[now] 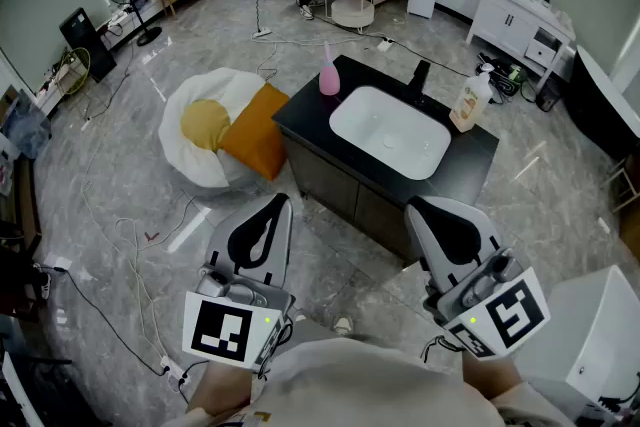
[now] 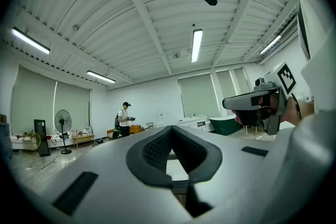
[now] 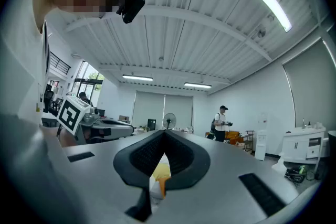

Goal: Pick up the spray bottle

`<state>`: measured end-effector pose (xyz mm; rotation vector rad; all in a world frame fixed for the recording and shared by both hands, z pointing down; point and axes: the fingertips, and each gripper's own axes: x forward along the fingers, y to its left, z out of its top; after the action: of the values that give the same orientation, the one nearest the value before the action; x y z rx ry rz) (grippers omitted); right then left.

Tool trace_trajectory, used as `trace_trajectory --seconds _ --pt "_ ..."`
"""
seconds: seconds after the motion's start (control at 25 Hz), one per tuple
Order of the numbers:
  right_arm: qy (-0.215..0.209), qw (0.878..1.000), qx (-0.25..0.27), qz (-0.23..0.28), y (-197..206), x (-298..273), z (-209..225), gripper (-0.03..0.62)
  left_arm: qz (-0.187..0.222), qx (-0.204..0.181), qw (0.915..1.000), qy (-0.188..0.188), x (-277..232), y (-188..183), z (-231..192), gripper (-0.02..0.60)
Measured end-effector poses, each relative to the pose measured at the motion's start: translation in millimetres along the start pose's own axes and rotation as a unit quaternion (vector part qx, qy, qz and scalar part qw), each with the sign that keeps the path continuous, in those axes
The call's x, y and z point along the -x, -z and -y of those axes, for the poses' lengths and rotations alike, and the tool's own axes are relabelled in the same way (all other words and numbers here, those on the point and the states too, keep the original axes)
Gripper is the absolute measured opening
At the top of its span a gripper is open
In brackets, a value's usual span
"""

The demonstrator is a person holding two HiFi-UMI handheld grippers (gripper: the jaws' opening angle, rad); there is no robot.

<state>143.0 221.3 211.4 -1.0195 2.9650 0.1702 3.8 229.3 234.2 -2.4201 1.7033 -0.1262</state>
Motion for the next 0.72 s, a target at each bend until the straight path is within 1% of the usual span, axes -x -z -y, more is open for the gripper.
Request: trace_trajectory --seconds 0.08,0.2,0.24,0.36,0.4,0.48,0.6,0.64,0.72 --pt "-0.008 1.0 -0.009 0.001 -0.2 5.2 1.2 0.028 -0.001 0.001 1.0 -0.002 -2.7 -1.6 8.1 0.018" --pt "-0.011 1.0 -0.016 0.005 0.5 13.3 3.1 0.028 -0.002 0.023 0.9997 -0.001 -7.1 -7.8 22.1 0.018" --pt "-0.009 1.0 -0.016 0.005 1.0 15.3 3.4 0.028 -0.003 0.023 0.9997 0.0 -6.4 -8.7 24.3 0.018" --pt "-0.004 1.0 -0.017 0.005 2.7 18.9 4.7 0.028 -0.006 -0.008 0.9999 0.005 -2.3 -5.3 24.0 0.018" --pt "-0.003 1.0 -0.018 0.003 3.9 19.8 5.6 0.028 -0.007 -0.012 0.9999 0.007 -2.4 -4.3 24.8 0.018" --pt "-0.001 1.0 -0.018 -0.001 6.7 21.7 6.9 0.028 -0.007 -0.008 0.9999 0.011 -3.4 -3.6 28.0 0.018" --pt "0.003 1.0 -0.015 -0.007 8.8 24.2 10.7 0.028 -0.006 0.013 0.9998 0.012 -6.5 -8.2 33.8 0.018" --pt "0.006 1.0 -0.013 -0.008 9.0 24.3 12.9 0.028 -0.006 0.013 0.9998 0.013 -7.2 -8.8 34.0 0.018" --pt "0.012 1.0 -0.012 -0.011 9.2 23.5 16.9 0.028 -0.005 -0.004 0.9999 0.015 -7.6 -6.7 31.2 0.018"
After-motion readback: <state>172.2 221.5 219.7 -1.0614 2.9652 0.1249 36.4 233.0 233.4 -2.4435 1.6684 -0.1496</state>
